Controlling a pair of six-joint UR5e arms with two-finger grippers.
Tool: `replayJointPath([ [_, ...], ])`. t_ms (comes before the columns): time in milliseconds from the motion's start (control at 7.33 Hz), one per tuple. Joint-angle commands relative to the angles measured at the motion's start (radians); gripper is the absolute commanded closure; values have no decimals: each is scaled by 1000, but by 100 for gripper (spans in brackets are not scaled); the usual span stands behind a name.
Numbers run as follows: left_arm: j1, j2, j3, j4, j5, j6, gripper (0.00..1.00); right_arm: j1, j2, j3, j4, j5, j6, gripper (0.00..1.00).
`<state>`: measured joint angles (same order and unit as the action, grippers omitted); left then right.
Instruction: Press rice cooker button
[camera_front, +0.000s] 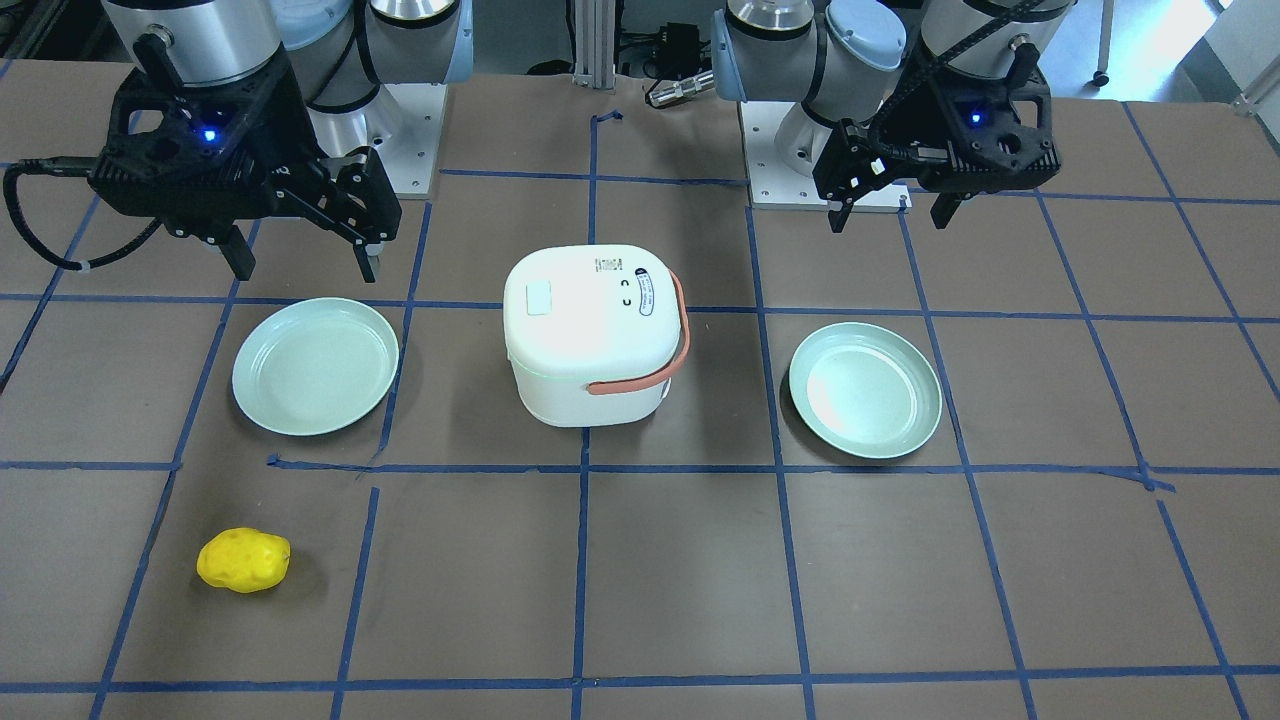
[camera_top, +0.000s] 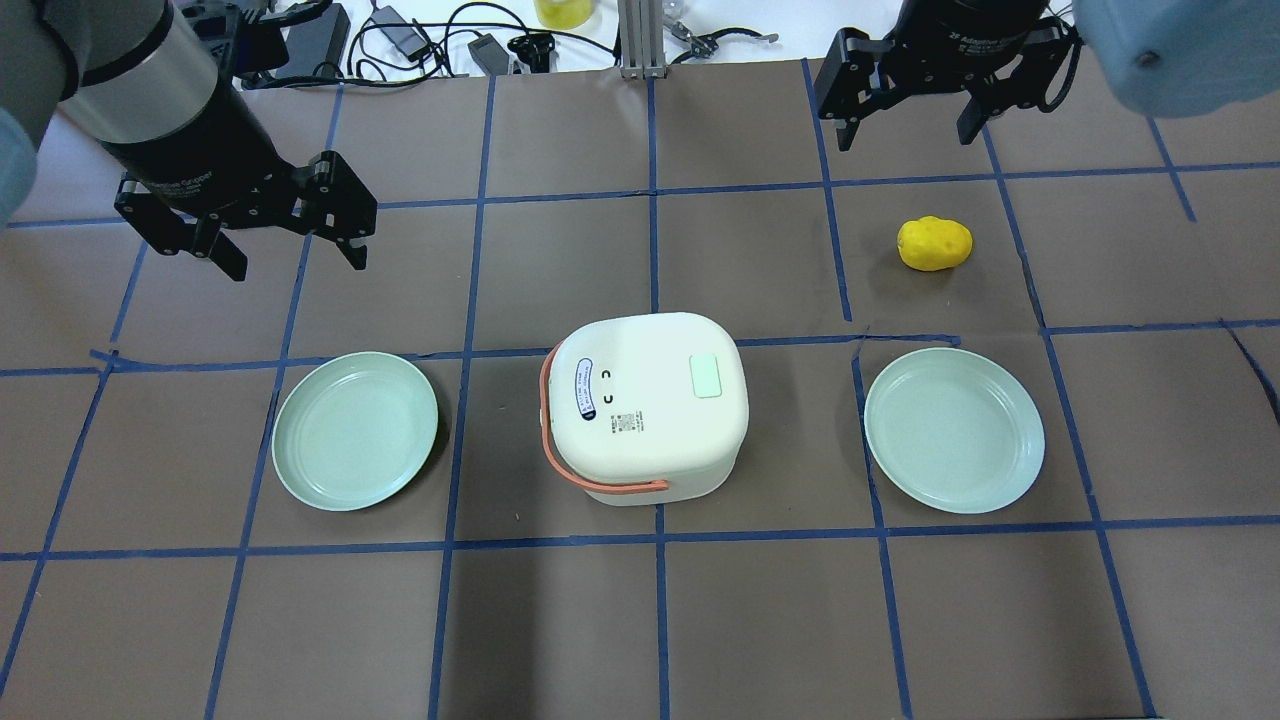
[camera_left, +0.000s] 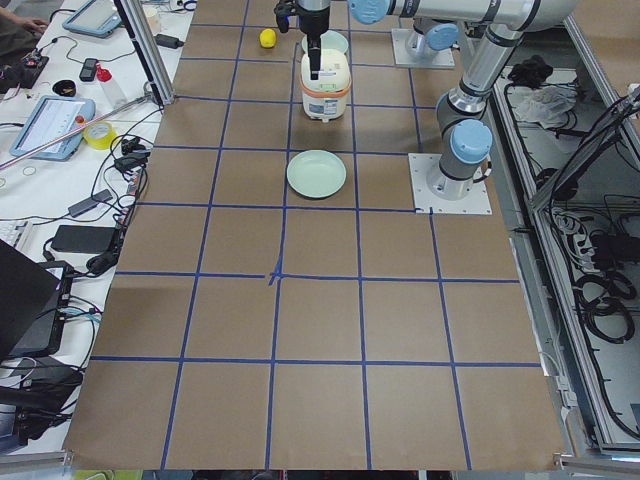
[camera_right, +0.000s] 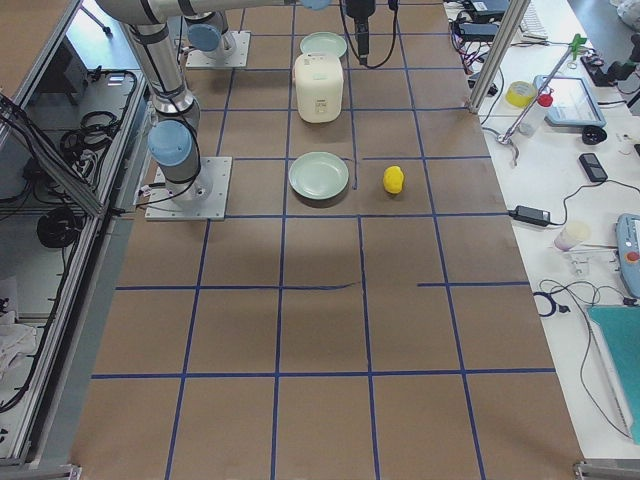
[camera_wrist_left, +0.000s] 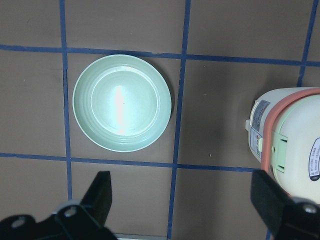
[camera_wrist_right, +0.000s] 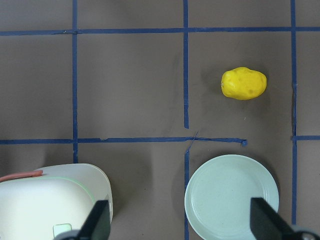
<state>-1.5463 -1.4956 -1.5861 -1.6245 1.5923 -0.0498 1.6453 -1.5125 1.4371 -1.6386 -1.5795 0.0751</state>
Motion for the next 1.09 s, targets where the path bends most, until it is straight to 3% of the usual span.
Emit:
replayJointPath([
  [0, 0, 0, 0, 0, 0, 1, 0, -1, 0, 0, 2, 0, 0, 0],
  [409, 0, 0, 0, 0, 0, 1, 0, 2, 0, 0, 2, 1, 0, 0],
  [545, 0, 0, 0, 0, 0, -1, 0, 2, 2, 0, 2, 1, 0, 6],
  [682, 0, 0, 0, 0, 0, 1, 0, 5, 3, 0, 0, 3, 0, 26],
  [818, 0, 0, 0, 0, 0, -1, 0, 8, 6, 0, 3, 3, 0, 73],
  [955, 0, 0, 0, 0, 0, 1, 0, 17, 6, 8, 9, 0, 2, 99],
])
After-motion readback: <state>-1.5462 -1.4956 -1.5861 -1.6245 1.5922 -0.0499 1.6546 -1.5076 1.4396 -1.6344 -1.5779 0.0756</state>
